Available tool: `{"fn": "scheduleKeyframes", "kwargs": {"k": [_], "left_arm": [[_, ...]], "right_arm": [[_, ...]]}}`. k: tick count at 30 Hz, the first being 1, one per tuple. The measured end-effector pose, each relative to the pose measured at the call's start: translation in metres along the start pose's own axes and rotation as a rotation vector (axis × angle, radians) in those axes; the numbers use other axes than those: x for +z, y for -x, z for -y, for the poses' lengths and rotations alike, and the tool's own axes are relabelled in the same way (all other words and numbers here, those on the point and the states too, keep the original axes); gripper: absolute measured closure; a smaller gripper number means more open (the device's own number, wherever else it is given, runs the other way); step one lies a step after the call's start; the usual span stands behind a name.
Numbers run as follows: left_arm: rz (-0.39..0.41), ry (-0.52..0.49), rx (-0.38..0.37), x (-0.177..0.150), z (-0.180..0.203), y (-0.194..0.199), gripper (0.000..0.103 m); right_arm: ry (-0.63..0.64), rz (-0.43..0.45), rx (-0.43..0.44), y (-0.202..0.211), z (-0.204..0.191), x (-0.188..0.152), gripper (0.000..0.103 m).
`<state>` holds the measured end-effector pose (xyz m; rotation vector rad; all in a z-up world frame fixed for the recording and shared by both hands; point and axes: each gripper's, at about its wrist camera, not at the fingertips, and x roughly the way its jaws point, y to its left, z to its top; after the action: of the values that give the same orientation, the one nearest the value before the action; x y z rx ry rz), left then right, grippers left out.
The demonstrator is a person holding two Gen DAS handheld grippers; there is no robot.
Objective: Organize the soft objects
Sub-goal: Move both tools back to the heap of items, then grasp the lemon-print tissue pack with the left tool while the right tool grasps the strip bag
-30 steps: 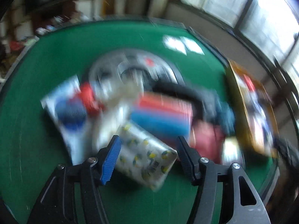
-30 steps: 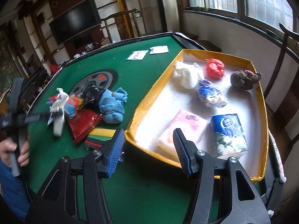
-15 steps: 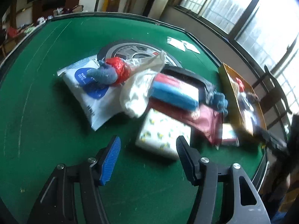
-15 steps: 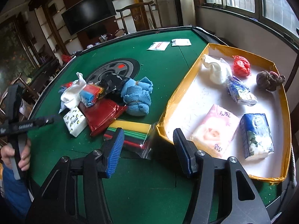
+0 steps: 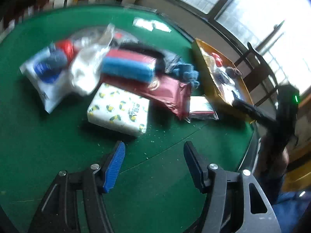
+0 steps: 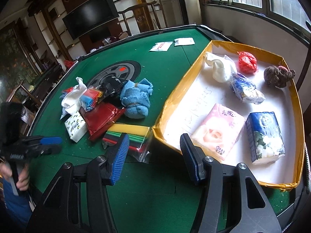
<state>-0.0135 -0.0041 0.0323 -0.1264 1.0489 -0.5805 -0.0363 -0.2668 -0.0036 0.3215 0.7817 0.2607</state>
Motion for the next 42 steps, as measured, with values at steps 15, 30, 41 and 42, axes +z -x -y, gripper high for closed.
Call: {"fn": "scheduleKeyframes", "kwargs": {"k": [15, 30, 41, 42], "left_arm": [[0.0, 0.137, 0.096, 0.024, -0.036, -0.032, 0.04], [-0.007, -0.268, 0.163, 0.014, 0.03, -0.01, 0.039], [-0.161, -0.384, 0.125, 0.002, 0.045, -0.05, 0.037], [-0.153, -0.401, 0.152, 0.0, 0.048, -0.051, 0.037]], "right_arm": [[-0.05, 0.013, 0.011, 0.004, 0.021, -0.006, 0.048], [-0.069, 0.021, 0.053, 0.006, 0.031, -0.01, 0.048], [0.032, 0.002, 0.131, 0.009, 0.011, 0.0, 0.048], [0.063, -0.008, 0.156, 0.009, 0.004, 0.004, 0.048]]}}
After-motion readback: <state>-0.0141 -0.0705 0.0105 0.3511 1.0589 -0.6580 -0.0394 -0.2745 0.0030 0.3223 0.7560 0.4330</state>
